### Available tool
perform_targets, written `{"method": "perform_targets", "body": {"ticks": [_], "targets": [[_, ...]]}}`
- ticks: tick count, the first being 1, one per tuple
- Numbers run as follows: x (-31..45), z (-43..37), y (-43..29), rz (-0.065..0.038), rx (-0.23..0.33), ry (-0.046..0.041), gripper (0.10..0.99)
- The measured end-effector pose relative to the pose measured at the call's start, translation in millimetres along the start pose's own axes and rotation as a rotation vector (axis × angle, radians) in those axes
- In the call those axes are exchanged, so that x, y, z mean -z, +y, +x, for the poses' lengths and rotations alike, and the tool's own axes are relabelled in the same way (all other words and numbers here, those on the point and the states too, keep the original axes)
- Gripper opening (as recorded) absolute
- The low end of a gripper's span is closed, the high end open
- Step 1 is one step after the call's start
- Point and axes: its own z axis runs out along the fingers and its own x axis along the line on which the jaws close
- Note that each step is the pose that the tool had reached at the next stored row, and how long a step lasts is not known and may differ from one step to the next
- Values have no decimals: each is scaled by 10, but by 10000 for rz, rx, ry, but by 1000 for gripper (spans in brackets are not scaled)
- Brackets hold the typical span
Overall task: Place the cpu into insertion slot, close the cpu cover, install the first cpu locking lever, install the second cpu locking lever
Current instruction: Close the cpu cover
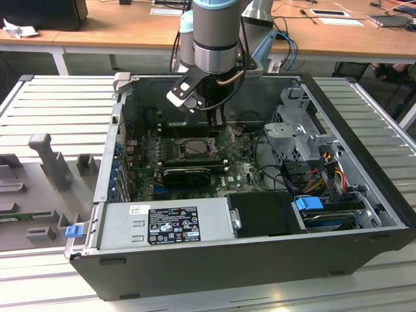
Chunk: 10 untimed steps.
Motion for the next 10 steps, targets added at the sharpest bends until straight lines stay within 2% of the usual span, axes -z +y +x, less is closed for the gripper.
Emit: {"method": "perform_targets", "body": {"ticks": [3, 5, 7, 10], "targets": [[-4, -1, 59, 1, 0, -1, 106], [-1, 4, 60, 2, 0, -16, 106], [36, 12, 63, 2, 3, -44, 106], [46, 13, 77, 0, 2, -44, 106]]}}
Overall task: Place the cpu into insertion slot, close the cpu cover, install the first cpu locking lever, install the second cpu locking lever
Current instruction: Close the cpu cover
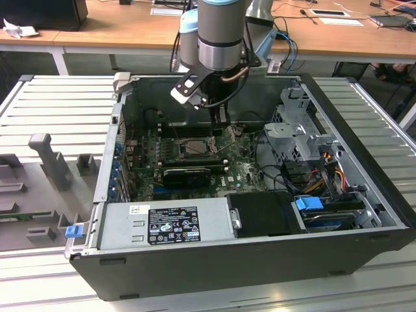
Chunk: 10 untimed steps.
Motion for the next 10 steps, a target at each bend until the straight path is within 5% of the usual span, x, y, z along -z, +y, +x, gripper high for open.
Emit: {"method": "perform_targets", "body": {"ticks": [10], "targets": [[50, 5, 124, 6, 3, -28, 106]]}}
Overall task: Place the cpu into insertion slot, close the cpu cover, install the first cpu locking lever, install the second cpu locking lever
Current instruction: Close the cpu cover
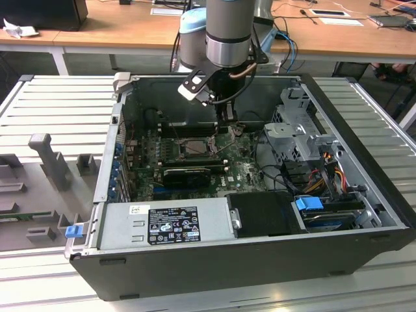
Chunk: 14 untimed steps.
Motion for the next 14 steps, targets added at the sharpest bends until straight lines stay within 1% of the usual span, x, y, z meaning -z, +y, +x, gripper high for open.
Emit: {"method": "perform_targets", "body": {"ticks": [5, 9, 11, 12, 13, 14], "targets": [[-5, -2, 70, 0, -1, -1, 106], [-7, -3, 111, 1, 0, -1, 106], [-11, -4, 154, 4, 0, 0, 106], [-14, -6, 194, 20, -3, 0, 106], [-16, -7, 219, 28, -1, 1, 106], [-17, -8, 232, 32, -1, 0, 106]]}}
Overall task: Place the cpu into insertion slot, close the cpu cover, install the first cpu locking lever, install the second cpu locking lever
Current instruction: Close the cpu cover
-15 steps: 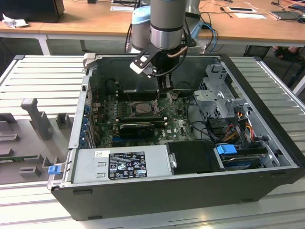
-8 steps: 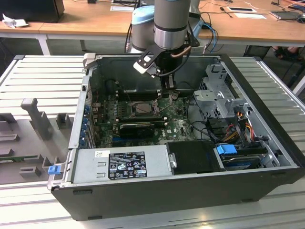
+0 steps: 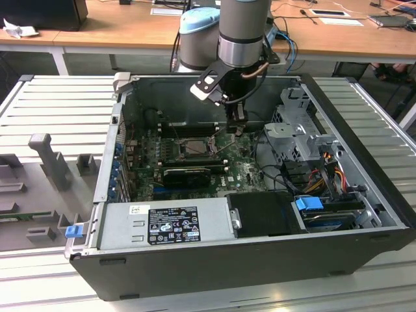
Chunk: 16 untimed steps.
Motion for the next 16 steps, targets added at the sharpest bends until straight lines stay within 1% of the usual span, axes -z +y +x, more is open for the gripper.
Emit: {"method": "perform_targets", "body": {"ticks": [2, 4, 9, 11, 12, 14, 15, 16], "targets": [[0, 0, 5, 1, -1, 0, 106], [-3, -2, 36, 7, -2, 1, 106], [-14, -8, 184, 71, -3, 3, 106], [-24, -11, 269, 125, -6, 7, 106], [-49, -13, 281, 146, -5, 7, 106], [-85, -14, 280, 186, -7, 9, 106], [-104, -15, 278, 235, -7, 10, 106], [-106, -15, 277, 307, -10, 13, 106]]}}
